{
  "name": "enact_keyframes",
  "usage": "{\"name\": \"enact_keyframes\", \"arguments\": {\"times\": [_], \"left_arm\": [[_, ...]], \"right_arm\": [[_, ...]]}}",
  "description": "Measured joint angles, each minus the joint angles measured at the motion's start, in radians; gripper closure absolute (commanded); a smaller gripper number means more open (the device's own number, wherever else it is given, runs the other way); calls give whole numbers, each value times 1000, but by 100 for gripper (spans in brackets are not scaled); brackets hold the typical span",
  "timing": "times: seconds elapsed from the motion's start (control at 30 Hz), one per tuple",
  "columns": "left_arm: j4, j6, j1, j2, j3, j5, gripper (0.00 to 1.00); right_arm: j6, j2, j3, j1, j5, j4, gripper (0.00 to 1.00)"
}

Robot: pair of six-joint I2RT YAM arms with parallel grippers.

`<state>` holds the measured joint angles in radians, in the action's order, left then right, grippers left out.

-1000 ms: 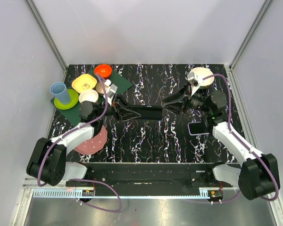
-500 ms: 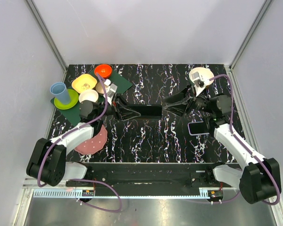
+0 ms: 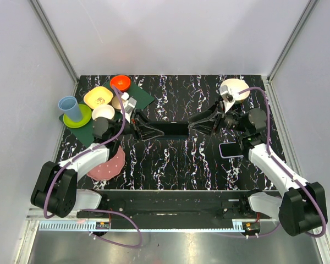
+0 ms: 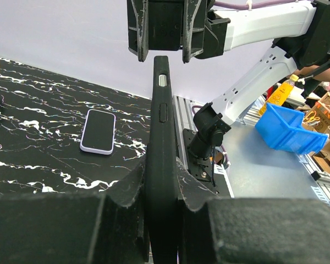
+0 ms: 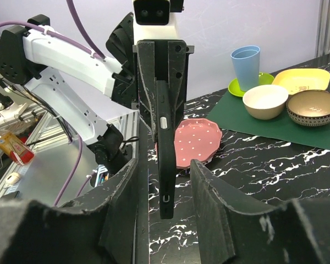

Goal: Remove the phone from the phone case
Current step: Remove the phone case from the phone.

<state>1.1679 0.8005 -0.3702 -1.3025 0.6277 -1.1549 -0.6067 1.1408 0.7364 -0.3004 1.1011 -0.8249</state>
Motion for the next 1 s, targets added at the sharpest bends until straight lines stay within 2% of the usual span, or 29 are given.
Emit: {"name": "enact_keyframes", "arguments": {"times": [0.07, 0.23, 0.47, 0.7, 1.0], "left_arm": [[0, 0, 0, 0, 0, 0, 100], [1, 0, 0, 0, 0, 0, 100], [2, 1, 0, 0, 0, -1, 100], [11, 1, 3, 0, 0, -7, 100], [15, 1, 8, 11, 0, -16, 100]], "right_arm": [[2, 3, 0, 0, -6, 4, 58], [0, 6, 0, 0, -12, 7, 72], [-12, 11, 0, -1, -12, 6, 88], [-29, 11, 0, -1, -17, 0, 97], [-81, 21, 0, -1, -18, -24, 99]]}}
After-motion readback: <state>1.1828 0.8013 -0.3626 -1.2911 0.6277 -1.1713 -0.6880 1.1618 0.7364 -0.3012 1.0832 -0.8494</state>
